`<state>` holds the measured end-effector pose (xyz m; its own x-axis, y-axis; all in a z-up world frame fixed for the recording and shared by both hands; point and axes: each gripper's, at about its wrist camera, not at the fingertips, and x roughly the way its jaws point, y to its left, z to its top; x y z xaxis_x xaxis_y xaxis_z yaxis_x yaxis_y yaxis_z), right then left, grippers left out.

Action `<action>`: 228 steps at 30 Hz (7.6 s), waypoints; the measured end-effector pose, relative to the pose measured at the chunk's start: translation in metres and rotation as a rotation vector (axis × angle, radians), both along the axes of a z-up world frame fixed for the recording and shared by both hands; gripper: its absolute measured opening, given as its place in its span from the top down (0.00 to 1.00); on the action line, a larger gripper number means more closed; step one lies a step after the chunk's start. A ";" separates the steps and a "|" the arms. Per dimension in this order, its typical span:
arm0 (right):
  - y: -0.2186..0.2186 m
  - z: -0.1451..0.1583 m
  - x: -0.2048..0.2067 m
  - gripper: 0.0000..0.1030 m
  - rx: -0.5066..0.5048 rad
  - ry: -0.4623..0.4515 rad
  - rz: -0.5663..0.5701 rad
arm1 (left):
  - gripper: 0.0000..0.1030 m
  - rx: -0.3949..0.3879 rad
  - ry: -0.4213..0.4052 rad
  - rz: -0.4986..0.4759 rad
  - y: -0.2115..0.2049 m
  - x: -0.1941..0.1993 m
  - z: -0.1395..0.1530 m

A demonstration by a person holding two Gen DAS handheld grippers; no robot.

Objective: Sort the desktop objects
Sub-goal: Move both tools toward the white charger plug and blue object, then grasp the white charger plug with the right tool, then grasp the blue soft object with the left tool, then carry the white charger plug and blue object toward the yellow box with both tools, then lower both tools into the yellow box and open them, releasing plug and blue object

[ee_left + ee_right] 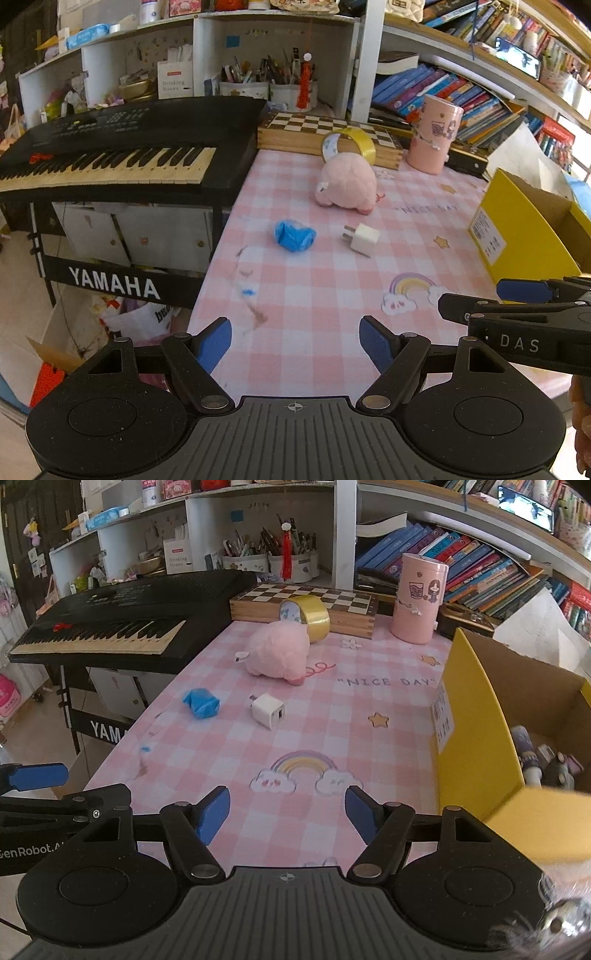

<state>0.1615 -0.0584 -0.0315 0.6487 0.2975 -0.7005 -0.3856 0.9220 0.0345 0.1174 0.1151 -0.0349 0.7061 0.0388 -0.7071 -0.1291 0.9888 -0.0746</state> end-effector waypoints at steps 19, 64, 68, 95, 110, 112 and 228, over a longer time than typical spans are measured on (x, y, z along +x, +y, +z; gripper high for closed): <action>0.018 -0.012 0.103 0.44 0.008 0.038 0.101 | 0.24 0.057 0.032 0.094 0.006 0.073 -0.005; 0.015 -0.022 0.156 0.67 0.050 0.060 0.111 | 0.60 0.043 0.132 0.048 0.007 0.167 -0.057; 0.016 -0.020 0.153 0.67 0.049 0.055 0.117 | 0.62 0.028 0.116 0.034 0.005 0.162 -0.051; -0.004 0.020 0.067 0.67 0.063 -0.014 0.007 | 0.62 -0.067 -0.134 -0.091 0.004 0.055 0.042; 0.012 0.023 -0.007 0.67 0.072 -0.004 -0.008 | 0.62 -0.099 -0.131 -0.113 0.020 -0.014 0.042; 0.013 0.024 -0.016 0.67 0.075 -0.006 -0.014 | 0.62 -0.100 -0.131 -0.119 0.022 -0.024 0.042; -0.286 0.061 -0.002 0.67 0.104 -0.209 -0.371 | 0.62 -0.003 -0.175 -0.524 -0.282 0.074 0.043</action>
